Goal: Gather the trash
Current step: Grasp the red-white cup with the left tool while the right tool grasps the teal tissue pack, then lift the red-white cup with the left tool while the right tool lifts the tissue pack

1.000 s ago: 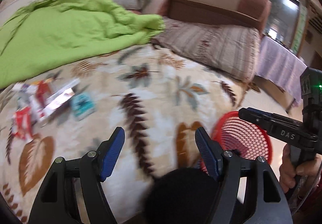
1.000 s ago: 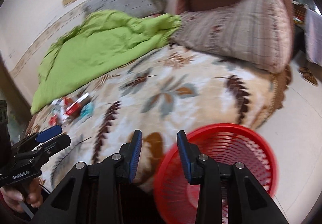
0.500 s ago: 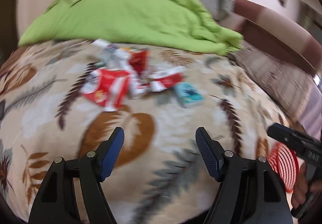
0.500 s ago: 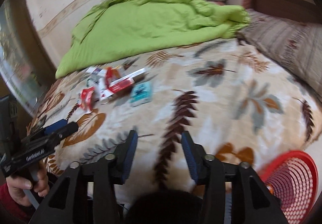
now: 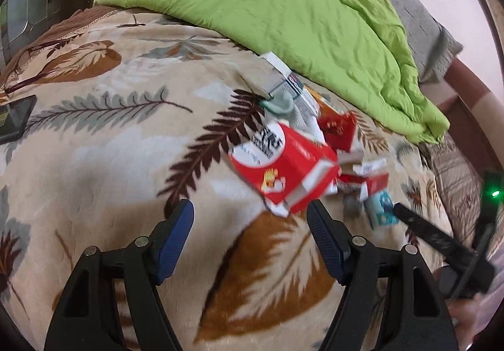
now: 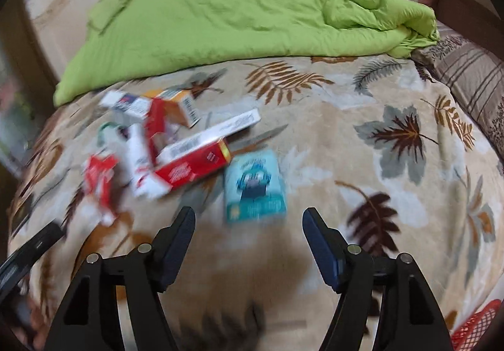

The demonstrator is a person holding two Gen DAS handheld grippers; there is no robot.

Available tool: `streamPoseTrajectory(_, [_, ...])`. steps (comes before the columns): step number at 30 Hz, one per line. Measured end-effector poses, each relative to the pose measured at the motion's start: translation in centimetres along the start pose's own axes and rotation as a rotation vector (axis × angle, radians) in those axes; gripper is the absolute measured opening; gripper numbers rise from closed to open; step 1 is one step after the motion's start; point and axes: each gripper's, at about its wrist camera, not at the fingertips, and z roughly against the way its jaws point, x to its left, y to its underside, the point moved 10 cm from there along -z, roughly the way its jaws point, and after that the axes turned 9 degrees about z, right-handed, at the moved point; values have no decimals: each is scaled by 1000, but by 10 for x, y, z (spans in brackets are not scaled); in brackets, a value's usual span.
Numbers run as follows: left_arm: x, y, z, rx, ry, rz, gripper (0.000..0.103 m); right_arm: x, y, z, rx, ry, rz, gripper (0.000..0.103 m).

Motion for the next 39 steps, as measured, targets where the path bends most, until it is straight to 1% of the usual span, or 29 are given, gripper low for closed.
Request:
streamPoseTrajectory(1, [-1, -5, -5, 2, 4, 14, 74, -1, -2, -6, 5, 26, 3, 75])
streamPoseTrajectory(3, [-4, -11, -15, 15, 6, 39, 81, -2, -7, -19, 3, 52, 16, 75])
streamPoseTrajectory(5, [-5, -14, -31, 46, 5, 80, 82, -3, -5, -34, 16, 76, 40, 74])
streamPoseTrajectory(6, [-5, -14, -38, 60, 11, 106, 82, -3, -2, -41, 32, 72, 47, 67])
streamPoseTrajectory(7, [-7, -15, -44, 68, 23, 132, 82, -3, 1, -47, 48, 54, 43, 52])
streamPoseTrajectory(8, [-8, -16, -51, 75, 38, 166, 82, -4, 3, -50, 56, 40, 33, 51])
streamPoseTrajectory(9, [-11, -17, -54, 79, 53, 186, 82, -5, 3, -51, 50, 30, 22, 48])
streamPoseTrajectory(10, [-15, -18, -57, 81, 75, 203, 82, -5, 1, -49, 36, 18, 24, 37])
streamPoseTrajectory(11, [-19, -20, -60, 82, 89, 213, 82, -4, 1, -48, 30, 12, 28, 35])
streamPoseTrajectory(13, [-23, -22, -70, 77, 77, 219, 84, -5, 0, -44, 15, 17, 30, 32])
streamPoseTrajectory(16, [-21, -25, -83, 78, 69, 238, 86, -5, -3, -38, -6, 17, 22, 32])
streamPoseTrajectory(19, [-25, -26, -86, 39, 61, 169, 84, -5, -5, -34, -24, 25, 27, 32])
streamPoseTrajectory(20, [-27, -25, -86, 29, 61, 148, 74, -5, -6, -34, -30, 26, 27, 32])
streamPoseTrajectory(22, [-28, -25, -86, 17, 53, 120, 70, -6, -9, -32, -42, 32, 29, 32])
streamPoseTrajectory(24, [-30, -26, -82, -2, 63, 103, 60, -6, -11, -30, -51, 32, 22, 32])
streamPoseTrajectory(26, [-32, -27, -75, -21, 64, 97, 55, -6, -13, -28, -62, 35, 27, 32])
streamPoseTrajectory(29, [-38, -26, -58, -70, 48, 41, 53, -4, -15, -23, -86, 47, 40, 32])
streamPoseTrajectory(31, [-40, -24, -50, -77, 61, 27, 53, -3, -17, -16, -111, 58, 51, 32])
streamPoseTrajectory(34, [-38, -22, -37, -101, 55, -3, 53, -3, -20, -6, -151, 67, 60, 32])
streamPoseTrajectory(38, [-35, -20, -22, -123, 48, -20, 53, 1, -22, 9, -203, 46, 64, 32])
streamPoseTrajectory(39, [-34, -20, -18, -132, 41, -25, 53, 5, -22, 13, -215, 27, 67, 32])
